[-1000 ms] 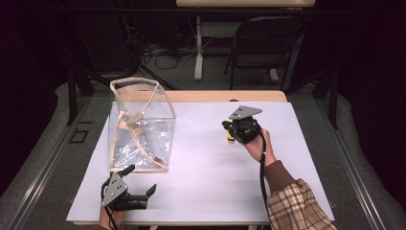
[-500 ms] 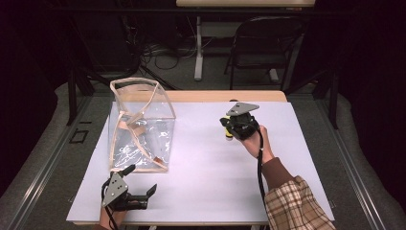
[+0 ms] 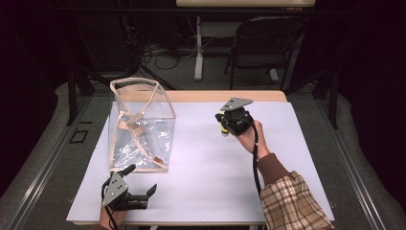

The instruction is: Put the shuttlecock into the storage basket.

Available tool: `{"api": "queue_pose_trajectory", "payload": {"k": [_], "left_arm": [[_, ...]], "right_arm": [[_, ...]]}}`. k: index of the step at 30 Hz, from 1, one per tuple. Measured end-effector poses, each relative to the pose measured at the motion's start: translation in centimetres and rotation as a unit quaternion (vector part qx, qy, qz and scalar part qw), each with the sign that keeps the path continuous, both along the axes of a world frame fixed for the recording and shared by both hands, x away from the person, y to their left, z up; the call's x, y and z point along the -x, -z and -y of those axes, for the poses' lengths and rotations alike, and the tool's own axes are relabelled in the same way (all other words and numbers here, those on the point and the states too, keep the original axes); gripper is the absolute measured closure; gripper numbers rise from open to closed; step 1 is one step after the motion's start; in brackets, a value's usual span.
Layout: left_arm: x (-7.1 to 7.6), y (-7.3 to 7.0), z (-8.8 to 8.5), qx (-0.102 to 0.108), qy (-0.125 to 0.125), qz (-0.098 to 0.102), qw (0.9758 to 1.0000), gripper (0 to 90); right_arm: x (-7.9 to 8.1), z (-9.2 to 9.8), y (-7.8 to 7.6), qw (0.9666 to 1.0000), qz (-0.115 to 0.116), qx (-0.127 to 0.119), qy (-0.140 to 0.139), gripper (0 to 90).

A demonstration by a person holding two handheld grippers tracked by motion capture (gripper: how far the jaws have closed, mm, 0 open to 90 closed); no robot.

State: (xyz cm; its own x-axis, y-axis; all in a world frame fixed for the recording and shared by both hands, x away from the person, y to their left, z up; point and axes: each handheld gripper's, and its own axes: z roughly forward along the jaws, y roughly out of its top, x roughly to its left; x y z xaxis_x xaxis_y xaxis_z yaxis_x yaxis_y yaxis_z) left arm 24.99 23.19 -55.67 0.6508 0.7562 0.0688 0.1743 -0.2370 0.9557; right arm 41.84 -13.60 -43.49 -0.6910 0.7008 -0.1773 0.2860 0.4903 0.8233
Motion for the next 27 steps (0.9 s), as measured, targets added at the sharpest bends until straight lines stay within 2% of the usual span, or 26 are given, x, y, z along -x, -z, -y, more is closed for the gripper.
{"api": "queue_pose_trajectory", "payload": {"k": [27], "left_arm": [[0.0,0.0,0.0,0.000,0.003,0.000,1.0000,0.1]], "right_arm": [[-1.3,-2.7,-1.5,0.9999,0.009,0.001,-0.012,90.0]]}}
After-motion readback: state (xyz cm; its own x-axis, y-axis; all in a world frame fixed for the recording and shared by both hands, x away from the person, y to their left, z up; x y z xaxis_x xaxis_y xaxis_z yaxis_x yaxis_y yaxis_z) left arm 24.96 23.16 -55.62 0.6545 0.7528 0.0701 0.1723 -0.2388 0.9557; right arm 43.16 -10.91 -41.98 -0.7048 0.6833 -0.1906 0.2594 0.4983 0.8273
